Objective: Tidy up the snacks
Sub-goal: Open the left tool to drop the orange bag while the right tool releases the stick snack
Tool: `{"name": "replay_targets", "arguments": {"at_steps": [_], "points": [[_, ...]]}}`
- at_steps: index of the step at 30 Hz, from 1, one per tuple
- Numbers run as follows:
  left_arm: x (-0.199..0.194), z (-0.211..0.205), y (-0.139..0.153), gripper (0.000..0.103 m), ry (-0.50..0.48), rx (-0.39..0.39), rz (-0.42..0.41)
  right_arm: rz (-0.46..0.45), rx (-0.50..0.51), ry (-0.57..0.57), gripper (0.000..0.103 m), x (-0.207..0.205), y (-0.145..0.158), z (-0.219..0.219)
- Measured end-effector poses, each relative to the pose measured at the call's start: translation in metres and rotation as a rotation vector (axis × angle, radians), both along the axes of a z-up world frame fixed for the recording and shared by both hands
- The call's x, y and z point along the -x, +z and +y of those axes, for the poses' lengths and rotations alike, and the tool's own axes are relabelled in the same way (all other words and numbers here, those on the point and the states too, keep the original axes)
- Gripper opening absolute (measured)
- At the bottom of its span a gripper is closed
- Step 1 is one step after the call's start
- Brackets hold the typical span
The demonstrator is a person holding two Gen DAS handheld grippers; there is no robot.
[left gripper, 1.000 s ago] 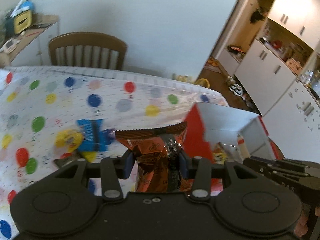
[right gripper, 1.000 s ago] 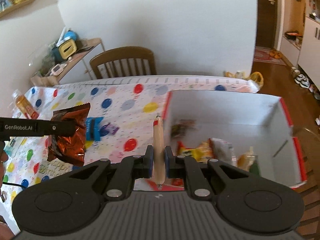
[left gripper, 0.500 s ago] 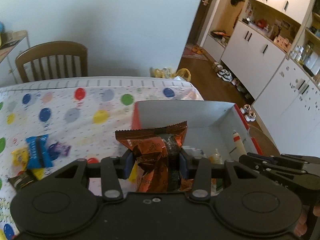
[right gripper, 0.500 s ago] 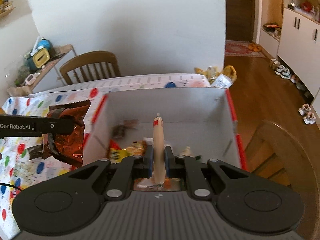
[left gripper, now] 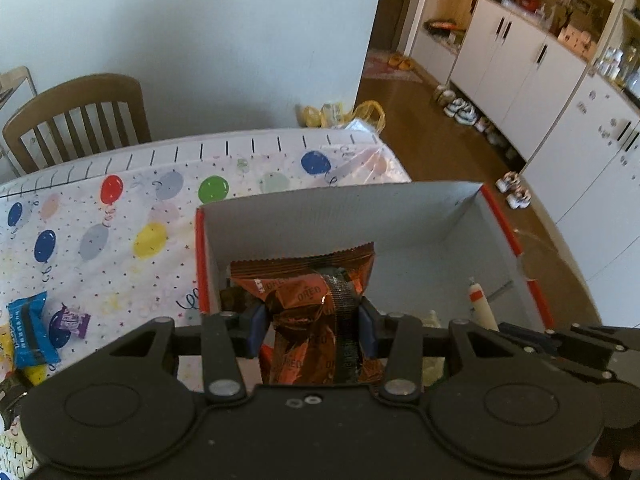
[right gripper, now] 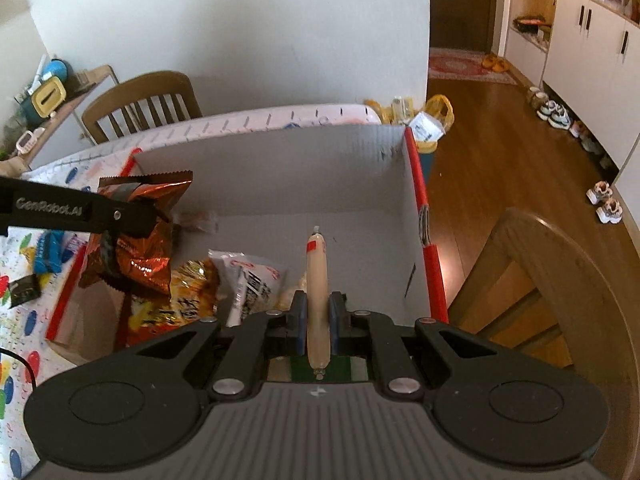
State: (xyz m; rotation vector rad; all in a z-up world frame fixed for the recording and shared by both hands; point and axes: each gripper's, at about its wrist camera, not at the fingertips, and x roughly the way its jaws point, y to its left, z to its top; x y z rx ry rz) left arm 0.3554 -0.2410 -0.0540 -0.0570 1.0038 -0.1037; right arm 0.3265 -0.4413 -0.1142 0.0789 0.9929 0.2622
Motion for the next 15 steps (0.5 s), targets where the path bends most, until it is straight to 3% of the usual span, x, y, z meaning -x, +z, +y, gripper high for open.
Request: {"name": "replay_targets", "arguments": {"at_steps": [6,15], "points": [[-0.018,-0.010,-0.018,0.043,-0.003,-0.062,0.032,0.026,0.004,0.044,0.011,0.000,-0.013,0.004],[-0.031,-0.014,-0.032,0.044,-0.005,-0.083,0.065,0.070,-0.010,0.071,0.011,-0.002,-0.025,0.004]]}}
